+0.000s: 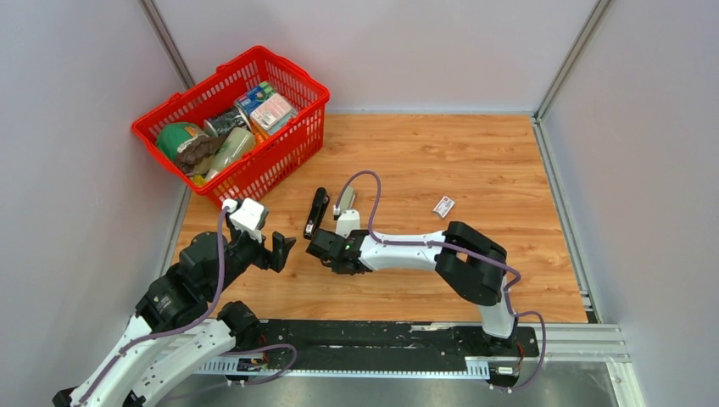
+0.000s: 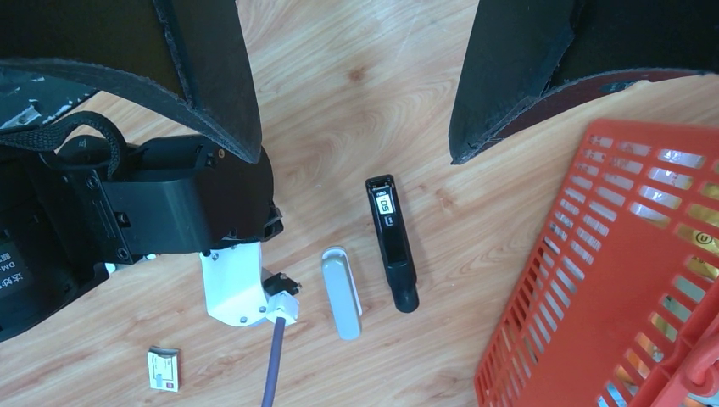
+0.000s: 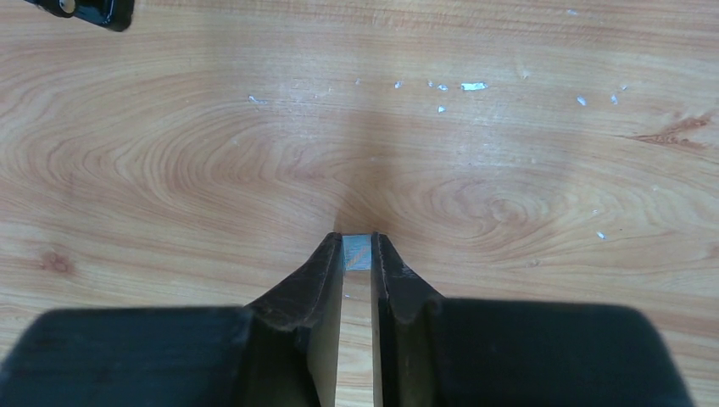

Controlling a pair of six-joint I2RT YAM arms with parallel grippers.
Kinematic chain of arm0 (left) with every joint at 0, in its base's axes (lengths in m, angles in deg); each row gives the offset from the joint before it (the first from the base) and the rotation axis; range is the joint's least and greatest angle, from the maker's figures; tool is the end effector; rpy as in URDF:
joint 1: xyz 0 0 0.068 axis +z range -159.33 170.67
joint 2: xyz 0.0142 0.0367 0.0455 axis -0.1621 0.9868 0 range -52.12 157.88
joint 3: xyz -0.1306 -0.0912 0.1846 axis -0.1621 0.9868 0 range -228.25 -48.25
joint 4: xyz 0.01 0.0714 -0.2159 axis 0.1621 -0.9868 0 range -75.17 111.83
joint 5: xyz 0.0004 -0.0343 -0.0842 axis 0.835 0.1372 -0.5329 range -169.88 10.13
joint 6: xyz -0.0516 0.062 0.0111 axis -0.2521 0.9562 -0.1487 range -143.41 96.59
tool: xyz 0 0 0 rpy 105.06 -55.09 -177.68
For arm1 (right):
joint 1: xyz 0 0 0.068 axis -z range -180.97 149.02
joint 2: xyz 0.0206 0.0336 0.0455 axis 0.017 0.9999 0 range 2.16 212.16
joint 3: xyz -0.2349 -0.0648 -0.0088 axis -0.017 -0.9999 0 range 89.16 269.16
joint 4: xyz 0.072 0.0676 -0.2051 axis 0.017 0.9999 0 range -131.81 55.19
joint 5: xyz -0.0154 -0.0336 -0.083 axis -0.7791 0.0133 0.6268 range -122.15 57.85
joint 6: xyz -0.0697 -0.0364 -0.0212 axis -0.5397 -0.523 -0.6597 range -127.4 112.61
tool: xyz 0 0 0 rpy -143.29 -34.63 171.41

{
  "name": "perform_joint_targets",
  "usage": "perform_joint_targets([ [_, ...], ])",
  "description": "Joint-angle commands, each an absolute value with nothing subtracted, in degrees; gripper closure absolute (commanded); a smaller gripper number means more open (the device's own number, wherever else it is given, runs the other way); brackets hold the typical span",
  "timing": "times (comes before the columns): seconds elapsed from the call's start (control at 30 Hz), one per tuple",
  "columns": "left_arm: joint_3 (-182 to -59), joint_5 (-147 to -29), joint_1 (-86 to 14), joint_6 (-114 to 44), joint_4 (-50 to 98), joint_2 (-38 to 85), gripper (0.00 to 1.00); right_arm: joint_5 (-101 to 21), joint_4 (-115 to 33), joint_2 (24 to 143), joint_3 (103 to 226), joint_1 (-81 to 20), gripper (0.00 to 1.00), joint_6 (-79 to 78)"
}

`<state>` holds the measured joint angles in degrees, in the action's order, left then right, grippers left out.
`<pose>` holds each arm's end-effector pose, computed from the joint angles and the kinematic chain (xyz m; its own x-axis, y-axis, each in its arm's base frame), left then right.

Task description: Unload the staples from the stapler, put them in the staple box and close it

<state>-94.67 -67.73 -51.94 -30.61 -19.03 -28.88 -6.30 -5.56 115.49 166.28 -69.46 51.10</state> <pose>0.0906 -0.0631 0.2995 -0.2862 0.0969 -0.9533 0.4822 0.8743 -0.0559 0.1597 0.3216 0.1224 -0.8555 -0.0780 -0.5118 -0.1142 0.9927 0.0396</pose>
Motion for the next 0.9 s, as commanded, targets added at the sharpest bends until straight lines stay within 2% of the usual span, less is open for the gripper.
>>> perform_joint_targets([
  [0.0, -94.7, -67.3, -51.7, -30.1, -17.3, -28.2, 0.12, -5.3, -1.7, 115.5, 163.7, -69.8, 0.85, 51.1],
  [0.43, -94.6, -66.8, -51.7, -30.1, -17.4, -28.0, 0.12, -1.0, 2.6, 98.6, 154.0, -68.4, 0.85, 52.8],
  [0.87, -94.7, -65.8, -51.7, -30.1, -17.6, -27.3, 0.12, -0.6, 3.3, 83.4, 140.6, -57.7, 0.85, 52.1],
])
